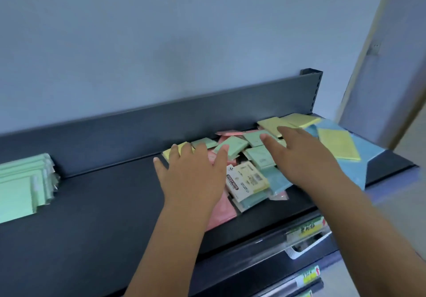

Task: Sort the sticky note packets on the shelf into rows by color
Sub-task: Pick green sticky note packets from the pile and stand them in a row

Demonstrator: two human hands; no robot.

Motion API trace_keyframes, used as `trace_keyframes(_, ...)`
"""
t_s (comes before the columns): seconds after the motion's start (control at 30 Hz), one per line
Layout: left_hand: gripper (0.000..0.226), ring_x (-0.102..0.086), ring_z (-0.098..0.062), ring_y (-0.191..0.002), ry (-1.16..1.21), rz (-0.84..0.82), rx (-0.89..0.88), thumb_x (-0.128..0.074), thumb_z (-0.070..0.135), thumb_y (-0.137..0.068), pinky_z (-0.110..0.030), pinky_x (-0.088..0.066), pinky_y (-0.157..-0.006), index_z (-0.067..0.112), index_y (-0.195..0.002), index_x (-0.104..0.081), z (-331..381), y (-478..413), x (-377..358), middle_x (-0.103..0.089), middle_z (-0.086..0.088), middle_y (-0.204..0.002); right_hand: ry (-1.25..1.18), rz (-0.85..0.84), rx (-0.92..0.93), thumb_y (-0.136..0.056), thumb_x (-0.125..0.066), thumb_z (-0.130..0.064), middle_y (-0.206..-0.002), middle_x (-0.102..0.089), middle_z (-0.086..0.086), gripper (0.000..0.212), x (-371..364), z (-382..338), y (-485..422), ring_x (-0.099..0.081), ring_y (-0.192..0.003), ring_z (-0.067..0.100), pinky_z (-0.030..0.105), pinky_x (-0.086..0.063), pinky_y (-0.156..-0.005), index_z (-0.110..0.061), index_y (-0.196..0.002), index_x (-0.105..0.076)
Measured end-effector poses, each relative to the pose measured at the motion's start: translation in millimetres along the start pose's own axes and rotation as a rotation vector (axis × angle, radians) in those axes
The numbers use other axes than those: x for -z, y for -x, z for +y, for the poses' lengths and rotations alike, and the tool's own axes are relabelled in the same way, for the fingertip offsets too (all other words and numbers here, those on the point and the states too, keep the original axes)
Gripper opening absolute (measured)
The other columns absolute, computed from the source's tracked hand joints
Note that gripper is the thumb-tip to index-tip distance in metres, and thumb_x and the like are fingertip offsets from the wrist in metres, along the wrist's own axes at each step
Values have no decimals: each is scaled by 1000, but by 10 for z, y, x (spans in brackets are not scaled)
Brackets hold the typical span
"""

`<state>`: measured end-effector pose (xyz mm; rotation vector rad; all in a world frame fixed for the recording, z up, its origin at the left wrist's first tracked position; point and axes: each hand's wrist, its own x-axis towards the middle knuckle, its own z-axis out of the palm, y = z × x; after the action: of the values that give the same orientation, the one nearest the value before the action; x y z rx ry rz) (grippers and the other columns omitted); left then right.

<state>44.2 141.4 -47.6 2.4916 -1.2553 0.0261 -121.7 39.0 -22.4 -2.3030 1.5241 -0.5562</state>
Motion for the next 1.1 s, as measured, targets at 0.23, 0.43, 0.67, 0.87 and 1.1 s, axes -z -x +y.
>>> trace_keyframes(0.23,55,-24,-21,-154,291,16,-111,-28,61,-104,-48,-14,-124,27,-131,-62,569,-435,17,-61,0,-140,-49,-46,40,-102,-39,-57,-127,-65,14,59,380,249,-633,-58,-117,35,42,-45,-90,-9,-125,-63)
trace_keyframes(0.43,82,-61,-13,-88,905,-85,232,-13,76,-97,-29,-42,-71,21,-111,-71,1373,-824,-76,-68,3,-99,-307,-294,55,-100,-54,-31,-112,-72,23,41,422,447,-1308,-70,-92,38,50,-56,-91,6,-113,-68)
trace_keyframes(0.67,94,-38,-36,-146,567,-189,494,-16,78,-94,-52,-29,-119,9,-150,-48,1781,-904,-269,-44,-18,-156,-670,-639,-202,-97,-59,-20,-104,-68,18,31,211,702,-1648,-60,-72,32,35,-57,-67,-5,-124,-59)
trace_keyframes(0.87,86,-23,-29,-153,601,-154,560,-21,79,-92,-52,-22,-123,23,-153,-44,2029,-974,-388,-34,-7,-164,-781,-703,-196,-93,-65,-27,-97,-60,19,38,150,763,-1743,-57,-67,29,36,-57,-68,-6,-124,-57)
trace_keyframes(1.1,27,-45,-25,-70,987,149,821,-50,31,-88,-28,-35,-61,11,-105,-57,2061,-1001,-328,-52,-5,-85,-932,-708,-275,-93,-69,-11,-63,-51,8,18,12,799,-1886,-42,-40,15,28,-37,-48,-6,-82,-56)
